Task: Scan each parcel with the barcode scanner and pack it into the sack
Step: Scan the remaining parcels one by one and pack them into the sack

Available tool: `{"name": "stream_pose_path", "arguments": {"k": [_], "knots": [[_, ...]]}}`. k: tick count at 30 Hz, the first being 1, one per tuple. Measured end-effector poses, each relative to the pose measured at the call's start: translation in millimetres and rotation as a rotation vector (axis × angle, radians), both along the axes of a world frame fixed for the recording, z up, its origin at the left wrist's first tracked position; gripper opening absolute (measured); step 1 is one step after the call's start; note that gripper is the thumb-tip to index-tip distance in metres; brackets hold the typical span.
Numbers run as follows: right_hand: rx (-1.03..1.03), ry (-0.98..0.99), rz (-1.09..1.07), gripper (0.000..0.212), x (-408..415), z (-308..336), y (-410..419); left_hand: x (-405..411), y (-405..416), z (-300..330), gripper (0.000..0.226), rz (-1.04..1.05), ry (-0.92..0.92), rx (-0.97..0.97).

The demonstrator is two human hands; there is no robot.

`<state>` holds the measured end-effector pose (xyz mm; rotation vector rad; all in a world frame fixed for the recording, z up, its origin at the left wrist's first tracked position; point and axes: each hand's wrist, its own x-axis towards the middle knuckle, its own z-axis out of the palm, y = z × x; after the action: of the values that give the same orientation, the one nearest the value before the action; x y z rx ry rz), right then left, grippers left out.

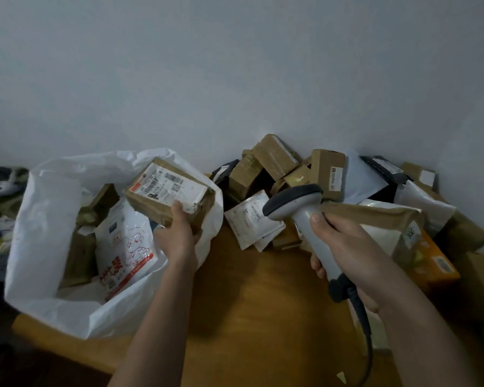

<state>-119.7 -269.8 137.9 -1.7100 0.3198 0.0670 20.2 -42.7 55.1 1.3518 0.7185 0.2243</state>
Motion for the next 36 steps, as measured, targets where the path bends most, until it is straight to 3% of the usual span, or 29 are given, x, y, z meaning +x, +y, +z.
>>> {"name": "stream_pose_path", "arguments": {"k": [3,6,10,18,22,28,36], "knots": [[0.013,0.008,0.038,0.022,11,-3,16,10,26,7,0.087,0.143,-0.072,-0.014],[0.032,0.021,0.052,0.019,21,-9,31,13,45,5,0.094,0.135,-0.006,0.131],[0.049,0.063,0.037,0.018,35,-16,42,8,56,-9,0.075,0.026,0.003,0.387],[0.057,0.082,-0.199,0.036,56,-27,27,31,20,-25,0.037,-0.190,-0.121,0.512],[0.082,0.041,-0.326,0.026,64,-32,12,39,-23,-44,0.026,-0.449,-0.185,0.543],[0.119,-0.010,-0.383,0.029,79,-44,-9,50,-76,-97,0.045,-0.883,0.025,0.628],[0.118,0.000,-0.374,0.029,124,-79,-39,99,-95,-155,0.051,-0.996,0.154,0.684]]}}
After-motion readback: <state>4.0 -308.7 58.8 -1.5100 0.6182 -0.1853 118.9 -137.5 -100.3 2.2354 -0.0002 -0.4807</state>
